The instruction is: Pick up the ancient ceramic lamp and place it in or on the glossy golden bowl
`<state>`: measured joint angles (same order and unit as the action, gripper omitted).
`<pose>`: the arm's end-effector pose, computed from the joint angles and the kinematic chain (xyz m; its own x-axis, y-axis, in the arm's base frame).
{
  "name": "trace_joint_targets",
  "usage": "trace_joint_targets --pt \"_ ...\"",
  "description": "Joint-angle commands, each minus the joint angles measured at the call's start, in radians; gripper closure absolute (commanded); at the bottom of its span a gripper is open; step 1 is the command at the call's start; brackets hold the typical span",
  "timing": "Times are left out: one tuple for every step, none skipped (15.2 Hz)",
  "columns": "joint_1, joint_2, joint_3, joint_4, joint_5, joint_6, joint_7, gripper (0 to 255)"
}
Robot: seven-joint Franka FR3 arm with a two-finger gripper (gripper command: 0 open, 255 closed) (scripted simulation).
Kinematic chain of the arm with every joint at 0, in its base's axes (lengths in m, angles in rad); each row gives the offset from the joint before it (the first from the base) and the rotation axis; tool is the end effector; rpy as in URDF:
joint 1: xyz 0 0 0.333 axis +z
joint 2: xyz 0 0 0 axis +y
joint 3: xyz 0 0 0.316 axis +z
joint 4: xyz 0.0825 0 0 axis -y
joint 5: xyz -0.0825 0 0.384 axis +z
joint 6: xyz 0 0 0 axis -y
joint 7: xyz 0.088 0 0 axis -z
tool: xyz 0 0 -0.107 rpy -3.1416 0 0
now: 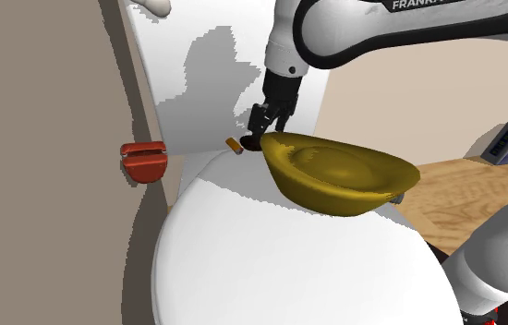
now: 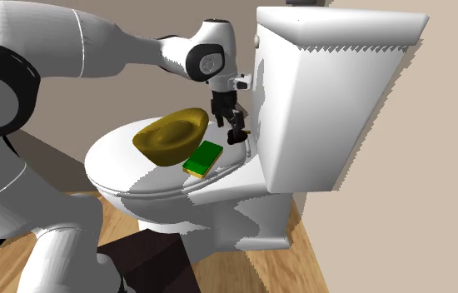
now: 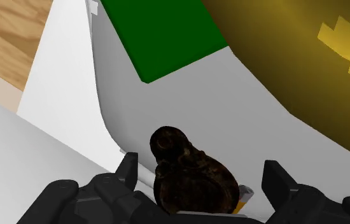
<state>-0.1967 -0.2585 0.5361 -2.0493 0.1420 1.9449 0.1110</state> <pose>0.4648 0.1960 0.5442 0.9774 0.1742 0.1196 0.1778 -0.9839 -0.0199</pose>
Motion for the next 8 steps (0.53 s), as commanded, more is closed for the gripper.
trace_joint_targets --pt "0.001 0.001 0.003 -0.028 -0.001 0.032 -0.005 0" --pt "0.002 0.005 0.005 -0.038 -0.002 0.046 -0.003 0" --pt "0.002 0.009 0.007 -0.048 -0.003 0.059 -0.002 0" --pt "0.002 0.016 0.010 -0.062 -0.005 0.081 0.000 0" --pt "0.002 0.016 0.010 -0.063 -0.005 0.081 0.000 0" --pt "0.002 0.016 0.010 -0.063 -0.005 0.081 0.000 0" --pt "0.002 0.016 0.010 -0.062 -0.005 0.081 0.000 0" --pt "0.002 0.016 0.010 -0.062 -0.005 0.081 0.000 0"
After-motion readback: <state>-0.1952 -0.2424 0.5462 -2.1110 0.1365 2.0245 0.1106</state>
